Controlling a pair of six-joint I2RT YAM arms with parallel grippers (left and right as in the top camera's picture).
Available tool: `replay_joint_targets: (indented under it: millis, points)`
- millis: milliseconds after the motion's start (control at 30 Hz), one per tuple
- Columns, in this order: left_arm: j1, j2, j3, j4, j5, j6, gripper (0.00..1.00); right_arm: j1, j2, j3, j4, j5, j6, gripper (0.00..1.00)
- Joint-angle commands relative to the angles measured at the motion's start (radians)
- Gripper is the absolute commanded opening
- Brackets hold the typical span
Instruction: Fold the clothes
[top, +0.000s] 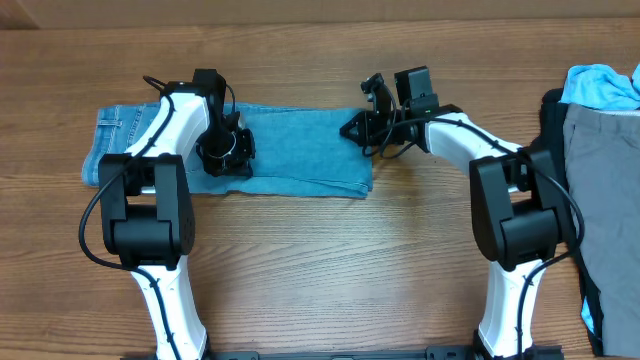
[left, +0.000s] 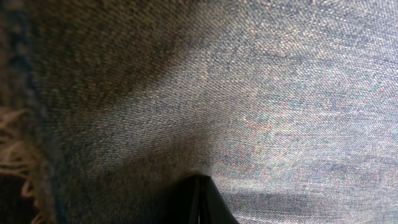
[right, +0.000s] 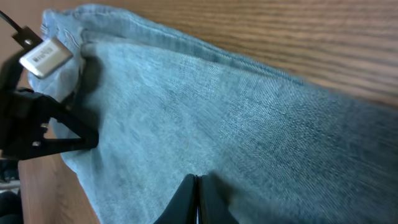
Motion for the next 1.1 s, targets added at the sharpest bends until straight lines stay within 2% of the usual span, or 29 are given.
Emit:
replay_joint_targets:
  millis: [0, 200, 433, 533, 633, 867, 1067]
  points:
    - [0.006, 0.068, -0.073, -0.023, -0.121, 0.027, 0.04, -0.001, 0.014, 0.001, 0.01, 0.034, -0.011, 0.04]
    - [0.006, 0.068, -0.051, -0.059, -0.121, 0.037, 0.04, -0.001, 0.046, 0.001, 0.009, 0.097, 0.0, 0.04]
    - [0.006, 0.029, 0.135, -0.198, -0.14, 0.048, 0.04, -0.001, 0.059, 0.003, 0.02, 0.099, 0.005, 0.04]
    - [0.015, 0.013, 0.174, -0.207, -0.196, -0.053, 0.04, -0.008, 0.057, 0.025, 0.011, 0.04, 0.038, 0.04]
    - [0.037, 0.015, 0.175, -0.203, -0.168, -0.079, 0.04, -0.024, 0.042, 0.082, -0.019, -0.063, 0.054, 0.04]
    - [0.056, 0.015, 0.175, -0.211, -0.204, -0.06, 0.04, -0.045, -0.058, 0.149, -0.188, -0.081, 0.051, 0.04]
    - [0.056, 0.019, 0.151, -0.167, -0.256, -0.06, 0.05, -0.03, -0.09, 0.143, -0.45, -0.08, 0.005, 0.04]
